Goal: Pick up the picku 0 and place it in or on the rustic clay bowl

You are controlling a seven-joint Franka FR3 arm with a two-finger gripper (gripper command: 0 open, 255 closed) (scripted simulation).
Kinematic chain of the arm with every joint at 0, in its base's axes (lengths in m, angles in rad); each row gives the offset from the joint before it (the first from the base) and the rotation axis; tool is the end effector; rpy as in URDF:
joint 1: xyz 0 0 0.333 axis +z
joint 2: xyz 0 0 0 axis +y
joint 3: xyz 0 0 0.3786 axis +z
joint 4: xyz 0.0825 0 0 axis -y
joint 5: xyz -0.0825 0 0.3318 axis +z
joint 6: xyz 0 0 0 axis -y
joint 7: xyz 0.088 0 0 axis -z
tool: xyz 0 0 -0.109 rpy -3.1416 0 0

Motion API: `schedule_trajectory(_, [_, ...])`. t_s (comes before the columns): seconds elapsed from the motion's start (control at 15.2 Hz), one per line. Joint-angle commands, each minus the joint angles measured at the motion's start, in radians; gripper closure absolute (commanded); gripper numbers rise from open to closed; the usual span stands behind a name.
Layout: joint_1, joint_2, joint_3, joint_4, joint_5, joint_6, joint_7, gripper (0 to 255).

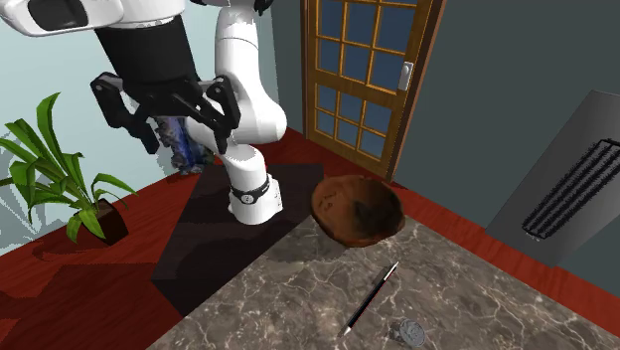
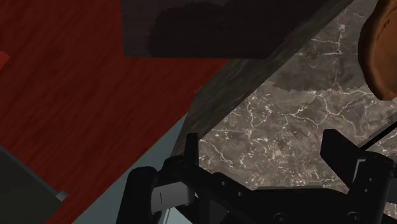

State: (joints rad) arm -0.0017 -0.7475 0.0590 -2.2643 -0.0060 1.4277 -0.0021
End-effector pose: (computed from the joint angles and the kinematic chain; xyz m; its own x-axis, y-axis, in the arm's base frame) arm 0.2075 0.0207 0.6502 0.9952 0.0391 -0.0898 0.0433 -0.9980 0.0459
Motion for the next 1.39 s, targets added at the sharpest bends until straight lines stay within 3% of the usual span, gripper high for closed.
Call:
schedule_trajectory(0.0, [0.0, 0.0, 0.0, 0.0, 0.0, 0.0, 0.0, 0])
schedule_trajectory(0.73, [0.059, 0.153, 0.185, -0.094, 0.125, 0.278, 0.193, 0])
schedule_trajectory(1.32, [0.086, 0.389, 0.34, -0.056, 0.15, 0.507, 0.357, 0])
